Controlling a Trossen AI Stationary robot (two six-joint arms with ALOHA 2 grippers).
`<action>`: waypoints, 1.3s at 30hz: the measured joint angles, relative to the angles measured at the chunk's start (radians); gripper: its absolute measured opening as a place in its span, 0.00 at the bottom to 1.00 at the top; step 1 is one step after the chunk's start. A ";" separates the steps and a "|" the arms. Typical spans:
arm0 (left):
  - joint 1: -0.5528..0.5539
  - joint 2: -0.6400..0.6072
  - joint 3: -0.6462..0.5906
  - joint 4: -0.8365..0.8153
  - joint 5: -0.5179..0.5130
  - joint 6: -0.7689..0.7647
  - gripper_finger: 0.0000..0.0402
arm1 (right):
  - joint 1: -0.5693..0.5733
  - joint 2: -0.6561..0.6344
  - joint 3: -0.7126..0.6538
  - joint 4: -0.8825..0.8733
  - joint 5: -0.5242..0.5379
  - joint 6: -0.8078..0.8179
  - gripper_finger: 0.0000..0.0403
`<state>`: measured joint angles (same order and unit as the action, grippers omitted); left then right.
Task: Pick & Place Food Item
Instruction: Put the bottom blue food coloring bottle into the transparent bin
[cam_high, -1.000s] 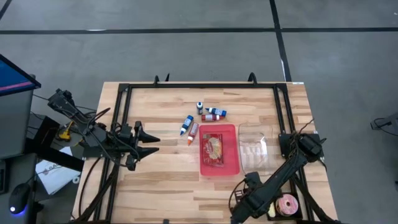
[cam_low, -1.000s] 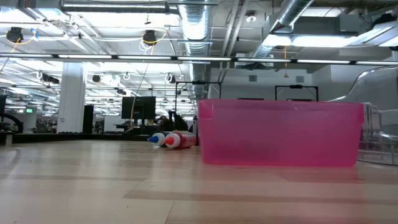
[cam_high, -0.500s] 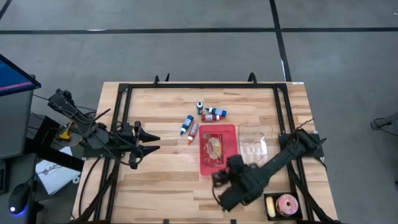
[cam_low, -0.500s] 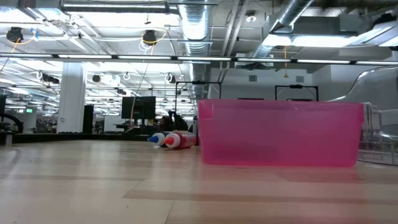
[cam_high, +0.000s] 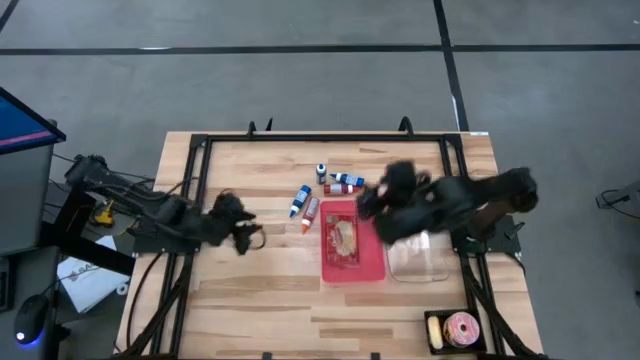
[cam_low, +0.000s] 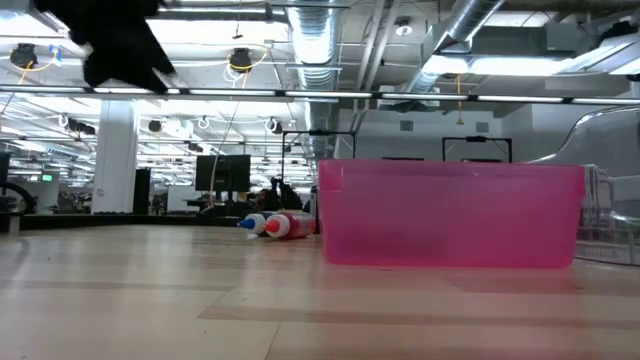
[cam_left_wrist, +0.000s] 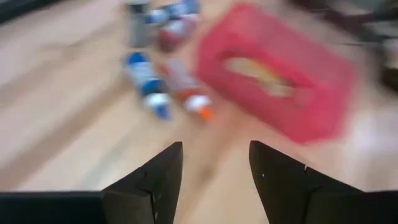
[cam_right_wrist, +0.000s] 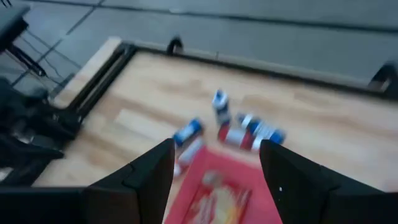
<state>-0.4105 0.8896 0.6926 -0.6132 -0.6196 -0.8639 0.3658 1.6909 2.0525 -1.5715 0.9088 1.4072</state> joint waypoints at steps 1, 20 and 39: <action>0.045 0.029 0.000 -0.001 0.000 0.008 0.45 | -0.022 -0.029 0.000 0.000 0.001 -0.041 0.57; 0.394 0.589 -0.102 0.686 0.157 0.014 0.56 | -0.138 -0.310 0.000 0.022 0.014 -0.373 0.57; 0.521 0.658 -0.102 0.700 0.344 0.171 0.51 | -0.163 -0.348 0.000 0.069 0.009 -0.475 0.57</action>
<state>0.1101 1.5472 0.5907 0.0871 -0.2760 -0.6928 0.2031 1.3430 2.0521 -1.5024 0.9180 0.9321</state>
